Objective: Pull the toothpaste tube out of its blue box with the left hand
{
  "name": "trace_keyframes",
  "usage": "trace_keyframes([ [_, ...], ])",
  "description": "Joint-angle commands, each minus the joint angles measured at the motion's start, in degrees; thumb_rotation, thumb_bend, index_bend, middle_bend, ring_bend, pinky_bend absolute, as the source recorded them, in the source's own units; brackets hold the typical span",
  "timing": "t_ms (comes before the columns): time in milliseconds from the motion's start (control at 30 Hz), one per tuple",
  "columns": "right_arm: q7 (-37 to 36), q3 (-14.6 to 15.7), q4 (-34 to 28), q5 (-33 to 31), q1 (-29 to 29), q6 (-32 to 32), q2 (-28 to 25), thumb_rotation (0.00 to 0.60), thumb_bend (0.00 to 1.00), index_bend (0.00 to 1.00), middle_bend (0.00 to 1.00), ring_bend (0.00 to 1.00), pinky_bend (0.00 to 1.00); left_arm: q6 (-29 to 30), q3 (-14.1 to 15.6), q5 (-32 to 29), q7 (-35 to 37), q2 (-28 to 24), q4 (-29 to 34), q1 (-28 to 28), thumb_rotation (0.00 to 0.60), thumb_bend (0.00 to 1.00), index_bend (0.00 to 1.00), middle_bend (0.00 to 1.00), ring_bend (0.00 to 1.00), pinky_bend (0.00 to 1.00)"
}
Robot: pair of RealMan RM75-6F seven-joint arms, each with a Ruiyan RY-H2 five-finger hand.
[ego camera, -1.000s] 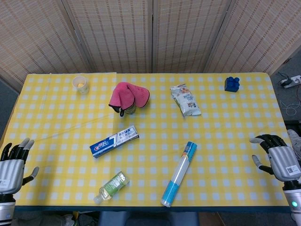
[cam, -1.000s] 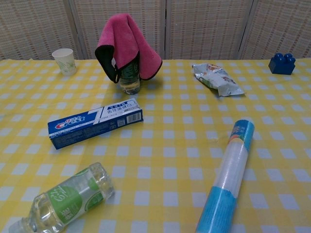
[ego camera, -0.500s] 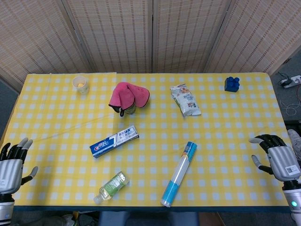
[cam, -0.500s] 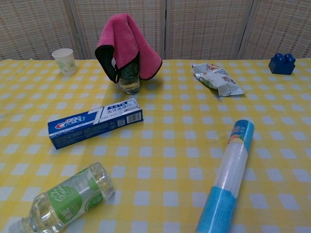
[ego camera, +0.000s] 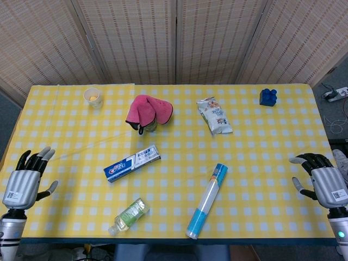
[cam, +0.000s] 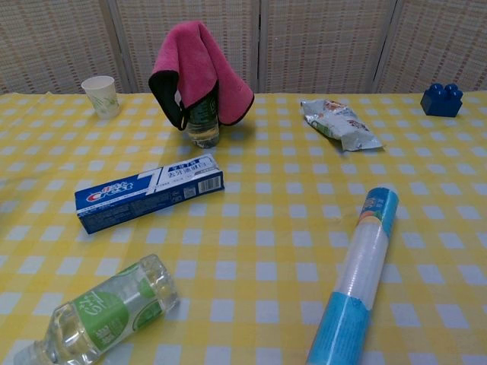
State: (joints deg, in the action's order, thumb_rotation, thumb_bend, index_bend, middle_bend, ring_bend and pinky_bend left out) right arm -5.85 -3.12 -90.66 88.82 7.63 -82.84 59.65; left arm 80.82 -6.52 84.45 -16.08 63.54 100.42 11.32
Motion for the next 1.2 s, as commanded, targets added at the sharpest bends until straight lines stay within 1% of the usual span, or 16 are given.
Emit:
trace_keyframes([
  [33, 0.3, -0.2, -0.3, -0.2, 0.1, 0.0, -0.3, 0.600, 0.32, 0.32, 0.29, 0.21, 0.19, -3.3, -1.4, 0.7, 2.0, -0.2, 0.8, 3.2, 0.600, 0.28, 0.14, 0.13, 0.16, 0.05],
  [233, 1.4, -0.7, -1.3, -0.7, 0.2, -0.1, -1.1, 0.600, 0.32, 0.32, 0.28, 0.21, 0.19, -8.9, -2.8, 0.4, 0.1, 1.5, 1.2, 8.5, 0.600, 0.27, 0.13, 0.13, 0.16, 0.05],
  [367, 1.9, -0.9, -1.9, -1.0, 0.3, -0.1, -1.5, 0.600, 0.32, 0.32, 0.28, 0.21, 0.19, -13.2, -3.5, -1.3, -1.9, 3.3, 1.6, 12.1, 0.600, 0.27, 0.11, 0.13, 0.16, 0.05],
  [533, 2.2, -0.9, -2.3, -1.2, 0.2, 0.0, -1.8, 0.600, 0.32, 0.32, 0.28, 0.21, 0.19, -17.0, -3.8, -3.3, -5.3, 6.0, 1.4, 15.6, 0.600, 0.26, 0.10, 0.13, 0.16, 0.05],
  [667, 2.4, -0.8, -2.4, -1.4, 0.1, 0.3, -1.9, 0.600, 0.32, 0.32, 0.28, 0.21, 0.19, -19.2, -3.9, -5.4, -9.4, 8.7, 0.2, 18.0, 0.600, 0.26, 0.10, 0.13, 0.16, 0.05],
  [767, 2.4, -0.7, -2.4, -1.7, 0.0, 0.3, -1.7, 0.600, 0.32, 0.32, 0.28, 0.21, 0.19, -21.3, -3.8, -9.4, -12.5, 10.7, 0.1, 19.6, 0.600, 0.26, 0.10, 0.13, 0.16, 0.05],
  [867, 2.4, -0.6, -2.3, -1.8, -0.1, 0.4, -1.7, 0.600, 0.32, 0.32, 0.28, 0.21, 0.19, -22.0, -3.8, -13.0, -15.0, 12.7, 0.4, 20.7, 0.600, 0.26, 0.10, 0.13, 0.16, 0.05],
  [967, 2.3, -0.6, -2.2, -2.0, -0.2, 0.6, -1.6, 0.600, 0.32, 0.32, 0.28, 0.21, 0.19, -22.3, -3.4, -15.3, -16.9, 14.5, 0.2, 21.6, 0.600, 0.26, 0.10, 0.13, 0.16, 0.05],
  [1200, 1.8, -0.4, -1.7, -2.0, -0.4, 0.6, -1.4, 0.600, 0.32, 0.32, 0.28, 0.21, 0.19, -22.2, -2.4, -19.0, -20.6, 17.7, -0.8, 23.5, 0.600, 0.26, 0.10, 0.13, 0.16, 0.05],
])
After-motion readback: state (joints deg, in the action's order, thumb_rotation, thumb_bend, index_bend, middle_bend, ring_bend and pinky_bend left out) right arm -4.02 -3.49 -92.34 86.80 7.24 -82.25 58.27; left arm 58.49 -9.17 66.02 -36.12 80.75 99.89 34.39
